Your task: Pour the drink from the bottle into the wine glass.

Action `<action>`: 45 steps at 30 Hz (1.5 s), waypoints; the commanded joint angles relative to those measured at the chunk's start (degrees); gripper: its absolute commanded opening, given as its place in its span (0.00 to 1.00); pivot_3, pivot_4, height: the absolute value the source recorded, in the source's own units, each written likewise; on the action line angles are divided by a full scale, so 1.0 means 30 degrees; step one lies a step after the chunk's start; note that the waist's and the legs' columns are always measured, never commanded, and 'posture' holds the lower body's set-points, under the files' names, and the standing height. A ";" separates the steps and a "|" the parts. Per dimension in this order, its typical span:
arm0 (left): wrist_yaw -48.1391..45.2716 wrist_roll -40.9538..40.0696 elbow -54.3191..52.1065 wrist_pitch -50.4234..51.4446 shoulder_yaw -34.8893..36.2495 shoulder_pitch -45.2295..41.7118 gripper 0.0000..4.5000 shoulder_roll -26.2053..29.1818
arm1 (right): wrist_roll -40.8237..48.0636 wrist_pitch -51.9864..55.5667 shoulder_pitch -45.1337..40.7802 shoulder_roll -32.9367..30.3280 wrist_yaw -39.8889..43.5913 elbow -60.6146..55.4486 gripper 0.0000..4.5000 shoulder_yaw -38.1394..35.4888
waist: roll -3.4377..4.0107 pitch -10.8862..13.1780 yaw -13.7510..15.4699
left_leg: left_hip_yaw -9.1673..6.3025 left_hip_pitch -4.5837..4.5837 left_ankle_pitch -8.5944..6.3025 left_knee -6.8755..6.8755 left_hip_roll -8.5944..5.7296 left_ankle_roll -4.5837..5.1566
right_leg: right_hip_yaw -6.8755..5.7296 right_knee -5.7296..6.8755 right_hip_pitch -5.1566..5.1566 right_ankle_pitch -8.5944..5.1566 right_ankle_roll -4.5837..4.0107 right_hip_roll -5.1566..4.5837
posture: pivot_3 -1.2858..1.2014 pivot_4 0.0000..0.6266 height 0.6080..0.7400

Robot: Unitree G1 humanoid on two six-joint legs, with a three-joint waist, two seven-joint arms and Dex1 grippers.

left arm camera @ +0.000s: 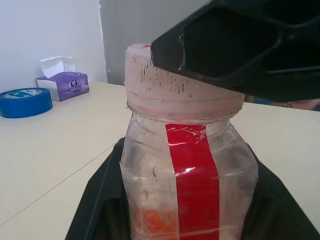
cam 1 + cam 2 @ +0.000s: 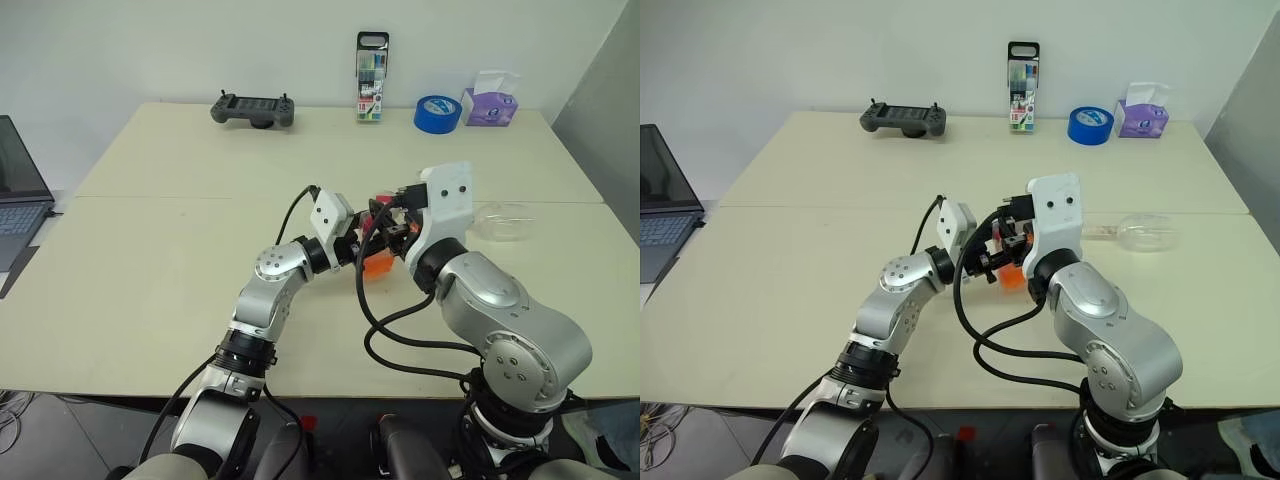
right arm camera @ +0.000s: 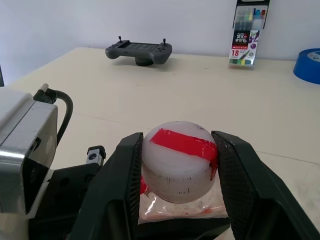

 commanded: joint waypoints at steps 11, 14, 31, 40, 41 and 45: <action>0.0060 -0.0084 -0.0711 -0.0268 0.0061 -0.0548 0.42 -0.0149 | 0.7591 -0.3820 -0.0298 -0.7564 1.6100 0.3194 0.40 -0.1564 | 0.0011 0.0011 0.0054 | 0.0041 -0.0003 -0.0004 0.0007 -0.0026 0.0008 | -0.0020 -0.0026 0.0032 0.0000 0.0001 -0.0003 | 0.52 0.24 1.00; -0.0025 -0.0184 -0.1098 -0.0031 0.0047 -0.0498 0.41 -0.0074 | 0.6921 -0.5917 -0.2448 -1.0262 1.9762 0.6405 0.40 -0.0502 | 0.0042 0.0035 -0.0038 | 0.0096 0.0001 -0.0006 0.0005 -0.0054 0.0016 | 0.0014 -0.0039 0.0032 -0.0001 0.0002 -0.0022 | 0.52 0.24 1.00; -0.0196 -0.0279 -0.0801 0.0140 0.0000 -0.0711 0.40 -0.0588 | 0.4198 -0.8129 -0.3200 -1.0013 1.6445 0.7069 0.95 -0.0629 | 0.0043 0.0034 0.0084 | 0.0018 -0.0007 -0.0005 0.0020 -0.0008 0.0013 | 0.0010 -0.0009 0.0009 0.0011 -0.0011 -0.0013 | 0.52 0.24 1.00; -0.0380 -0.0242 -0.0375 -0.0087 -0.0019 -0.0865 0.40 -0.0736 | 0.1750 -0.3458 -0.0958 -0.6822 0.7410 0.1643 1.00 -0.0521 | 0.0042 0.0033 0.0124 | 0.0000 -0.0016 0.0000 0.0011 -0.0007 0.0003 | 0.0003 0.0002 -0.0005 0.0011 -0.0011 -0.0074 | 0.52 0.24 1.00; -0.0404 -0.0242 -0.0354 -0.0104 -0.0027 -0.0856 0.40 -0.0737 | 0.1443 -0.2922 -0.0902 -0.6242 0.6449 0.1167 1.00 -0.0480 | 0.0042 0.0032 0.0100 | 0.0000 -0.0012 0.0002 0.0011 -0.0002 0.0001 | 0.0002 0.0002 -0.0005 0.0011 -0.0011 -0.0073 | 0.52 0.24 1.00; -0.0479 -0.0219 -0.0303 -0.0146 -0.0050 -0.0840 0.40 -0.0733 | 0.0330 -0.1508 -0.0899 -0.4454 0.3823 0.0196 1.00 -0.0519 | 0.0044 0.0031 0.0065 | -0.0009 -0.0002 0.0011 0.0008 0.0007 -0.0012 | -0.0006 0.0006 0.0000 0.0010 -0.0009 -0.0054 | 0.52 0.24 1.00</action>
